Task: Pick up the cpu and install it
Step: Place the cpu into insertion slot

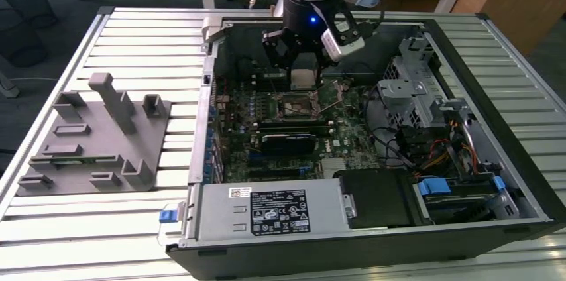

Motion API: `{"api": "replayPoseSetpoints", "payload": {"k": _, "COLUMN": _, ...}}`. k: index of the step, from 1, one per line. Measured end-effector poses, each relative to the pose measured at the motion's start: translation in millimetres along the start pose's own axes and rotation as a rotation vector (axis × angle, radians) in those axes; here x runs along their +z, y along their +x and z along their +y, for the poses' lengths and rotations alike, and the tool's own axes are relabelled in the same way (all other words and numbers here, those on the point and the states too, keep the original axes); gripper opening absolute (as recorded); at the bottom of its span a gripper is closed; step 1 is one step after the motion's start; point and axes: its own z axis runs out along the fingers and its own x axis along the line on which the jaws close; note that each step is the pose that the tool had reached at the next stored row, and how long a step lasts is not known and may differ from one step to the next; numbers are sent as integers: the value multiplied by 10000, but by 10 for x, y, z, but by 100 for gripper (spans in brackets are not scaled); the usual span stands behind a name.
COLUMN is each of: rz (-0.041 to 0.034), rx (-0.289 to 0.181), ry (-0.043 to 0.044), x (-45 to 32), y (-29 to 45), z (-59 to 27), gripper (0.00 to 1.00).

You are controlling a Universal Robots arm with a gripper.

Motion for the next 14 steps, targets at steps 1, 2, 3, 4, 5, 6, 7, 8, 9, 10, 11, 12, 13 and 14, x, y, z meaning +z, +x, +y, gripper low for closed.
{"api": "replayPoseSetpoints", "payload": {"k": 1, "rz": -8, "rx": 160, "ry": 6, "x": 0, "y": 0, "z": 0, "gripper": 55}}
{"api": "replayPoseSetpoints", "payload": {"k": 2, "rz": -17, "rx": 339, "ry": 13, "x": 0, "y": 0, "z": 0, "gripper": 55}}
{"api": "replayPoseSetpoints", "payload": {"k": 3, "rz": -26, "rx": 520, "ry": 19, "x": 1, "y": 0, "z": 0, "gripper": 55}}
{"api": "replayPoseSetpoints", "payload": {"k": 4, "rz": -35, "rx": 703, "ry": 27, "x": 1, "y": 0, "z": 0, "gripper": 55}}
{"api": "replayPoseSetpoints", "payload": {"k": 5, "rz": -44, "rx": 884, "ry": 33, "x": 1, "y": 0, "z": 0, "gripper": 55}}
{"api": "replayPoseSetpoints", "payload": {"k": 6, "rz": -53, "rx": 1062, "ry": 40, "x": 1, "y": 0, "z": 0, "gripper": 55}}
{"api": "replayPoseSetpoints", "payload": {"k": 7, "rz": -62, "rx": 1248, "ry": 46, "x": 1, "y": 0, "z": 0, "gripper": 55}}
{"api": "replayPoseSetpoints", "payload": {"k": 8, "rz": -71, "rx": 1426, "ry": 54, "x": 2, "y": 0, "z": 0, "gripper": 55}}
{"api": "replayPoseSetpoints", "payload": {"k": 9, "rz": -80, "rx": 1607, "ry": 60, "x": 2, "y": 0, "z": 0, "gripper": 55}}
{"api": "replayPoseSetpoints", "payload": {"k": 10, "rz": -89, "rx": 1787, "ry": 67, "x": 2, "y": 0, "z": 0, "gripper": 55}}
{"api": "replayPoseSetpoints", "payload": {"k": 11, "rz": -98, "rx": 1965, "ry": 73, "x": 3, "y": 0, "z": 0, "gripper": 55}}
{"api": "replayPoseSetpoints", "payload": {"k": 12, "rz": -107, "rx": 2146, "ry": 80, "x": 3, "y": 0, "z": 0, "gripper": 55}}
{"api": "replayPoseSetpoints", "payload": {"k": 13, "rz": -116, "rx": 2340, "ry": 87, "x": 4, "y": 0, "z": 0, "gripper": 55}}
{"api": "replayPoseSetpoints", "payload": {"k": 14, "rz": -125, "rx": 2521, "ry": 93, "x": 4, "y": 0, "z": 0, "gripper": 55}}
